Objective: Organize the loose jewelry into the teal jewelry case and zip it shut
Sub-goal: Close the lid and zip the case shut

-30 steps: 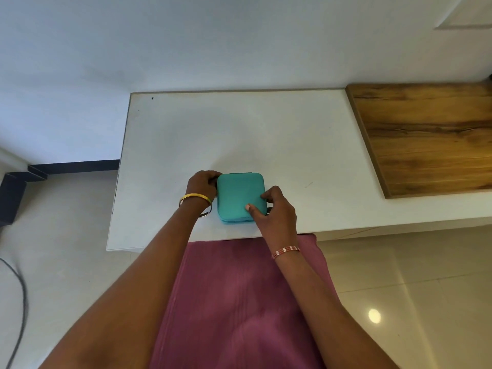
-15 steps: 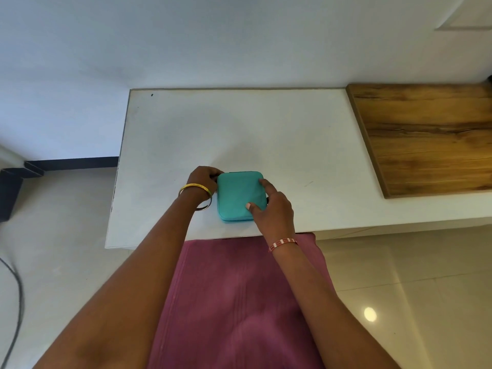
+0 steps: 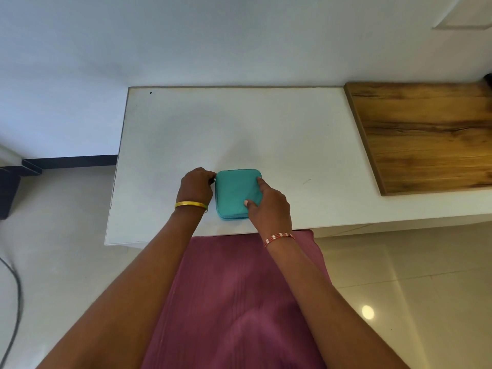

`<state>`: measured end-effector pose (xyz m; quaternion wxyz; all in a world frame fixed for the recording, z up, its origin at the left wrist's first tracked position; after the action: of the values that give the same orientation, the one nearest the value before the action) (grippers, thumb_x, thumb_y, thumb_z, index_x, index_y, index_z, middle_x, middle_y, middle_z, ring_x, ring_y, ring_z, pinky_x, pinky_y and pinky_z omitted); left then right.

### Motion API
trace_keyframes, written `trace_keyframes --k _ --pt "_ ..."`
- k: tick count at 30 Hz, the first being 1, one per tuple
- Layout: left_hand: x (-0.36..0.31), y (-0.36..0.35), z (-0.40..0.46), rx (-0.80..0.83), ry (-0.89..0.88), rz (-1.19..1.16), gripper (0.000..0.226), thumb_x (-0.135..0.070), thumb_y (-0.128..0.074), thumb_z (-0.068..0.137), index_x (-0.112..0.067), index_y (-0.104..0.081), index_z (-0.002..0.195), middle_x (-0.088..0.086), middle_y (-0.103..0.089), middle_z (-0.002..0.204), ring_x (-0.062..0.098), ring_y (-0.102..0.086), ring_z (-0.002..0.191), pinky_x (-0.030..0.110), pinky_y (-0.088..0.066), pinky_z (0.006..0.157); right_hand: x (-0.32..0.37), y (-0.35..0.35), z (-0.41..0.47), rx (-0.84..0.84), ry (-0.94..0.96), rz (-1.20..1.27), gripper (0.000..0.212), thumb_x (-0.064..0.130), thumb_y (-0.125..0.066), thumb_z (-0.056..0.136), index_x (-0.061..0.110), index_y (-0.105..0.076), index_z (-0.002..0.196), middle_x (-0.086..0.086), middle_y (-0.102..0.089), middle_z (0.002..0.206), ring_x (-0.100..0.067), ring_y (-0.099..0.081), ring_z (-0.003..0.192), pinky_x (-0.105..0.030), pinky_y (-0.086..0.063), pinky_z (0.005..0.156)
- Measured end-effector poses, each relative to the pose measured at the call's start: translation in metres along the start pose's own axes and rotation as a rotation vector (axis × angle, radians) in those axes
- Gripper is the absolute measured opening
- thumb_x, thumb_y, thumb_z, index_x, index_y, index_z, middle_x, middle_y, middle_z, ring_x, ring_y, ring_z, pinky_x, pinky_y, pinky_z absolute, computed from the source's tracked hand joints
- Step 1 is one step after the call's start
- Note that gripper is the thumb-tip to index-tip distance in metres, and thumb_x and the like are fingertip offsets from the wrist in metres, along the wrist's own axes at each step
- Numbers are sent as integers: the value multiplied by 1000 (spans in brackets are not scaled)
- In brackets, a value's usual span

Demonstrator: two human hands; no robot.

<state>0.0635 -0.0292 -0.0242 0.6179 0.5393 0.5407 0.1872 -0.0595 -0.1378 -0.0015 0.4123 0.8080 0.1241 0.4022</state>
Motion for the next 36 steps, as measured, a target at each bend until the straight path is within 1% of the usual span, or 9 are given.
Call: trace_keyframes --k 11,22,25,27,28,30,32,34,36 --pt "6 -15 -52 137 -43 173 35 5 -44 82 -5 -63 110 16 -60 108 34 -58 99 36 -46 81 6 2 -2 21 -13 -15 63 19 -60 86 13 -30 141 -16 -56 125 -30 -52 116 -32 -40 97" --pt "-15 -31 -90 197 98 -21 27 -14 -53 87 -10 -64 111 15 -65 113 30 -57 106 31 -42 89 10 7 -5 31 13 -22 61 18 -59 86 10 -32 140 -16 -55 129 -31 -50 120 -33 -39 99" --pt "-14 -44 -96 174 253 -399 23 -13 -62 81 -6 -68 103 14 -71 82 13 -68 75 23 -49 76 4 7 -4 34 31 25 64 22 -62 84 12 -34 140 -16 -55 129 -30 -50 119 -33 -38 100" --pt "-9 -51 -99 161 354 -617 20 -9 -63 80 -2 -69 98 4 -63 59 -3 -56 42 13 -49 56 -7 8 -3 12 -8 167 68 22 -67 80 13 -35 139 -17 -60 122 -29 -55 111 -31 -42 96" --pt "-6 -53 -98 164 371 -652 19 -7 -63 80 -1 -68 97 1 -61 56 -3 -52 37 10 -47 52 -15 10 -4 -19 -47 250 69 22 -69 79 12 -36 138 -17 -63 114 -27 -58 102 -27 -44 89" --pt "-3 -55 -97 177 378 -688 20 -6 -63 81 0 -67 100 0 -61 58 -1 -54 40 13 -49 56 -30 15 -13 -134 -139 385 51 23 -68 80 9 -48 124 -15 -65 92 -23 -59 84 -20 -40 68" --pt "-3 -55 -97 191 376 -711 22 -5 -62 81 0 -66 103 4 -63 62 0 -55 43 16 -51 59 -39 14 -26 -231 -207 466 22 26 -64 83 8 -57 91 -14 -65 77 -26 -62 73 -22 -34 51" --pt "-5 -54 -98 197 373 -688 24 -6 -62 81 -1 -65 105 11 -68 75 4 -60 50 18 -51 64 -38 -1 -33 -159 -215 441 27 30 -62 85 8 -55 71 -12 -63 69 -25 -59 67 -22 -31 47" --pt "-8 -50 -100 175 339 -598 26 -9 -61 82 -2 -65 107 17 -70 95 20 -67 75 24 -49 75 -30 -19 -35 -42 -168 358 30 31 -62 84 8 -58 65 -11 -63 69 -21 -55 66 -27 -28 50"
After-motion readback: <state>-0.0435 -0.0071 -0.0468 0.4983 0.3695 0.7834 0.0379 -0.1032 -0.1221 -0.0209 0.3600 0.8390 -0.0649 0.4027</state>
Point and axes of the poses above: each hand's wrist, its own z-axis towards the middle knuckle, its own y-axis out of the back of the hand, x = y × z, the point moved 6 cm from there along z, towards the middle knuckle
